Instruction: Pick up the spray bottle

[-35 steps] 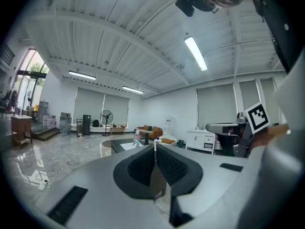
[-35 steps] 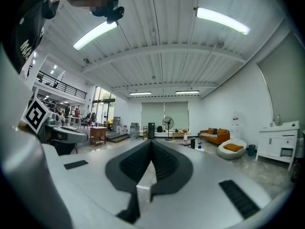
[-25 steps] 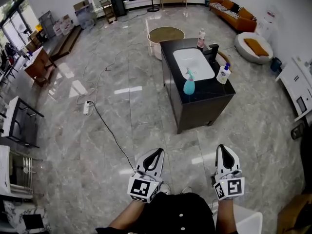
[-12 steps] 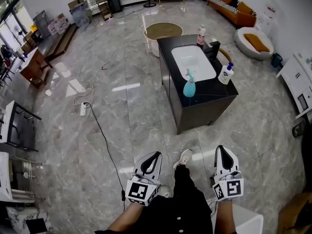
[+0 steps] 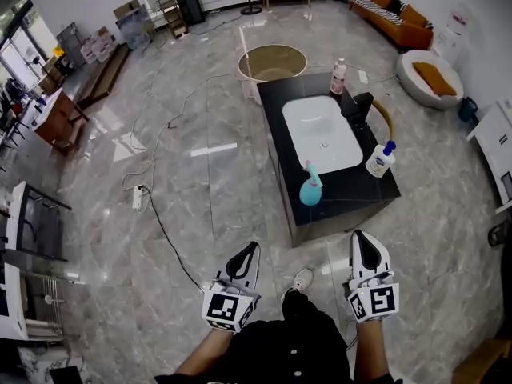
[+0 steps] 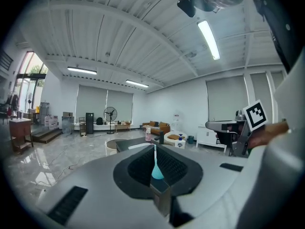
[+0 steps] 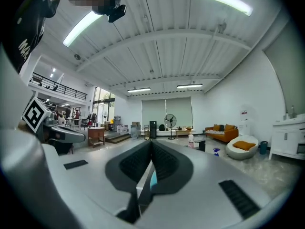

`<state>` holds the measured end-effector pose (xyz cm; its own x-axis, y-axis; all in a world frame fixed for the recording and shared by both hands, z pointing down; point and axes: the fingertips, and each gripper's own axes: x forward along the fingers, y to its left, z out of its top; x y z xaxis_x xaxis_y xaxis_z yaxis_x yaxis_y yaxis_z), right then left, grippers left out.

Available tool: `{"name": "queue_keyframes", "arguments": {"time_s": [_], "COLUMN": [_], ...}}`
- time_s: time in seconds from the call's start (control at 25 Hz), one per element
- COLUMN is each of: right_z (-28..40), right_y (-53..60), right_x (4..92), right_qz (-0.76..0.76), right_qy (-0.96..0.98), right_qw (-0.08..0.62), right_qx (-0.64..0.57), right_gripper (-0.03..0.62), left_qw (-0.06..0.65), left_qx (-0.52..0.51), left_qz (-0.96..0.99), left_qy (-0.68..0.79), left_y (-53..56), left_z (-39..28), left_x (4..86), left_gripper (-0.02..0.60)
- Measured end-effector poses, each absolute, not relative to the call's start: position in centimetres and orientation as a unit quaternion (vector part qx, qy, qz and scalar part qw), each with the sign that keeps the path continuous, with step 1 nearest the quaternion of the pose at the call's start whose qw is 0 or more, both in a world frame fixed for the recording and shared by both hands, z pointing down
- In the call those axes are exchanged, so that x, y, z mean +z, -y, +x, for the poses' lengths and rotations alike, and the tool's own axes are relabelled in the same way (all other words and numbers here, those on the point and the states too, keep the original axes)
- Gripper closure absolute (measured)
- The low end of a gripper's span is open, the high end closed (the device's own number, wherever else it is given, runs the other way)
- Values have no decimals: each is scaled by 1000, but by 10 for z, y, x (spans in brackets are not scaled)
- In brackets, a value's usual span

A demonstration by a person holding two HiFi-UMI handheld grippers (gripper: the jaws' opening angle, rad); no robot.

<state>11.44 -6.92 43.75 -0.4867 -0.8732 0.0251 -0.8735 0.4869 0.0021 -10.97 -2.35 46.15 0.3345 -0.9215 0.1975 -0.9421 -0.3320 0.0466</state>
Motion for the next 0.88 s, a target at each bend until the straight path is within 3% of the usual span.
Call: {"name": "queue_keyframes", "arguments": {"time_s": [0.4, 0.52, 0.68, 0.88], "right_z": [93, 74, 43, 9], "right_y": [186, 213, 248, 283], "right_x": [466, 497, 542, 587], "right_qz": [458, 439, 413, 392], "right_qy": [887, 893, 899, 904], "right_qw": [58, 89, 130, 156], "right_qx": [24, 40, 60, 69], "right_gripper": [599, 504, 435, 419], "left_qw": [99, 120, 155, 186], "left_qx": [84, 99, 117, 132], "left_qz": [806, 806, 804, 801], "left_qy": [578, 570, 561, 553], "left_y": [117, 128, 138, 147], "left_z": [-100, -103, -113, -128], "left_x": [465, 486, 515, 547], "left_gripper": [563, 563, 563, 563]}}
